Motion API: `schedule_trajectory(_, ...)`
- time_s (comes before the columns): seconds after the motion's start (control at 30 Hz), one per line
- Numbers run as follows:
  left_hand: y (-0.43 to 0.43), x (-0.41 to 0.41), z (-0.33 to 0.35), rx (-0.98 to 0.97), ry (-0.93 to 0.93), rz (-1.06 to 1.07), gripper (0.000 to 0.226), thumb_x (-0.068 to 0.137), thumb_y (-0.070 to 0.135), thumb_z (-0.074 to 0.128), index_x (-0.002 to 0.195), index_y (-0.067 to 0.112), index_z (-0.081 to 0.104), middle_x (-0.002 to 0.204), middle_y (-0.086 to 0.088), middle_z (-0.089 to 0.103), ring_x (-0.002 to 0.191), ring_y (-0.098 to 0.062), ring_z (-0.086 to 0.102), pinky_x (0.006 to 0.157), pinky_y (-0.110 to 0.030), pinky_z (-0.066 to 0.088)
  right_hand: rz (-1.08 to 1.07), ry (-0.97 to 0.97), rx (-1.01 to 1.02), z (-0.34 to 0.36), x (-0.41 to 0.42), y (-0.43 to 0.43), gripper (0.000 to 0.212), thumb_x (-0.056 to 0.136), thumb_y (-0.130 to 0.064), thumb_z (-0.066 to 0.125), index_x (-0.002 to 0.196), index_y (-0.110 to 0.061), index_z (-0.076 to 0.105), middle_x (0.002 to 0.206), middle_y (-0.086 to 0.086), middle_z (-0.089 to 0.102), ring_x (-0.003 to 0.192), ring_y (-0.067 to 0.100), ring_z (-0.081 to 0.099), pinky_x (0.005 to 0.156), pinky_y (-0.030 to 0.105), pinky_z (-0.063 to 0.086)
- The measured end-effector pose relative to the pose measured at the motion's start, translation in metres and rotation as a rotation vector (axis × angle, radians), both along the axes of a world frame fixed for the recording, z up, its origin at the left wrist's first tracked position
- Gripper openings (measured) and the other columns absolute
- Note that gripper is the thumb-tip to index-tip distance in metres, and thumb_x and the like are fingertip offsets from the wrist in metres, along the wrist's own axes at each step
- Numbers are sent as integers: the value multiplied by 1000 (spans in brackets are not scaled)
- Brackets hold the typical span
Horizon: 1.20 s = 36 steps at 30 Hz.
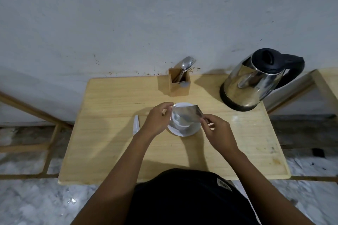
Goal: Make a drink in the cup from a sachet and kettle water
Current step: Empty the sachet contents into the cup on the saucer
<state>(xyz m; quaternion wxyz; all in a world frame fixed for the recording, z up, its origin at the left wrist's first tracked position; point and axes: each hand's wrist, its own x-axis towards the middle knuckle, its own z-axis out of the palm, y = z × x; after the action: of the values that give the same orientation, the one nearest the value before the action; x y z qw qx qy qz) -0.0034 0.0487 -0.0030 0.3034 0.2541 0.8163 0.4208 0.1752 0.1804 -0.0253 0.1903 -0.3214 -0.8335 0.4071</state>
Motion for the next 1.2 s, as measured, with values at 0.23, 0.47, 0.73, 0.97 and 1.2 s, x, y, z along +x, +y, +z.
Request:
schedule_trajectory(0.23, 5, -9, -15, -22, 191, -89, 18, 88, 24, 63, 104, 19, 68, 104, 5, 64, 61, 0, 46, 68, -22, 39, 93, -108, 156, 18, -21, 20, 14, 94, -27, 61, 104, -25, 70, 86, -15, 65, 77, 5, 58, 70, 36, 54)
schedule_trajectory(0.47, 12, -15, -25, -17, 219, -53, 5, 87, 22, 62, 85, 21, 66, 90, 6, 67, 60, -2, 46, 67, -29, 45, 86, -121, 156, 27, -36, 27, 10, 92, -33, 63, 96, -28, 70, 86, -14, 65, 78, 5, 60, 68, 31, 51)
schedule_trajectory(0.73, 15, -14, -26, 3, 245, -22, 9, 89, 19, 63, 91, 14, 69, 90, 2, 69, 63, -5, 51, 69, -31, 48, 34, -40, -1, 28, -46, 29, 8, 87, -30, 72, 92, -25, 76, 85, -13, 63, 82, 9, 58, 71, 26, 45)
schedule_trajectory(0.97, 14, -17, -27, 9, 221, -6, 11, 90, 20, 61, 93, 13, 69, 86, 7, 64, 73, -11, 55, 66, -23, 42, 59, -43, -38, 33, -49, 36, 5, 85, -32, 73, 88, -34, 75, 86, -14, 65, 78, 5, 57, 73, 25, 46)
schedule_trajectory(1.2, 12, -15, -26, 41, 187, 33, 10, 90, 18, 61, 91, 15, 70, 86, 7, 65, 73, -11, 58, 66, -23, 43, 168, -100, -85, 30, -41, 40, 23, 87, -24, 72, 110, -29, 72, 90, -16, 66, 83, -2, 58, 74, 16, 43)
